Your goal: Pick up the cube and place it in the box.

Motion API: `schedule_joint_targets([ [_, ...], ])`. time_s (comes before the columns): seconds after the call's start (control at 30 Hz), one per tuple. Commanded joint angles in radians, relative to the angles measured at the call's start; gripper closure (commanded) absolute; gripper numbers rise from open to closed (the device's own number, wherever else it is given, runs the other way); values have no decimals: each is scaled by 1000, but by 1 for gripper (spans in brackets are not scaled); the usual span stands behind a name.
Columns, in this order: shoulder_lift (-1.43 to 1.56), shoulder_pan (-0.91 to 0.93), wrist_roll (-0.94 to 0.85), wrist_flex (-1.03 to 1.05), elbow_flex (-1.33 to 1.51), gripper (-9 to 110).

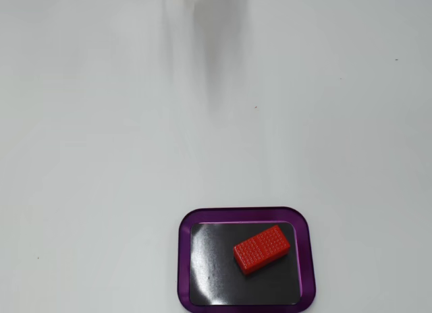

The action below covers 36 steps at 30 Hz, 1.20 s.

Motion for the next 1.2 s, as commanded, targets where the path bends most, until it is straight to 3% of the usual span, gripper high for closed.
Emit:
schedule_joint_targets([
  [0.0,193,25,6,-71,201,79],
  [0.2,436,72,11,-9,511,80],
  [0.5,402,61,23,54,523,81],
  [0.7,402,61,101,51,523,103],
  [1.17,400,60,94,60,520,102],
])
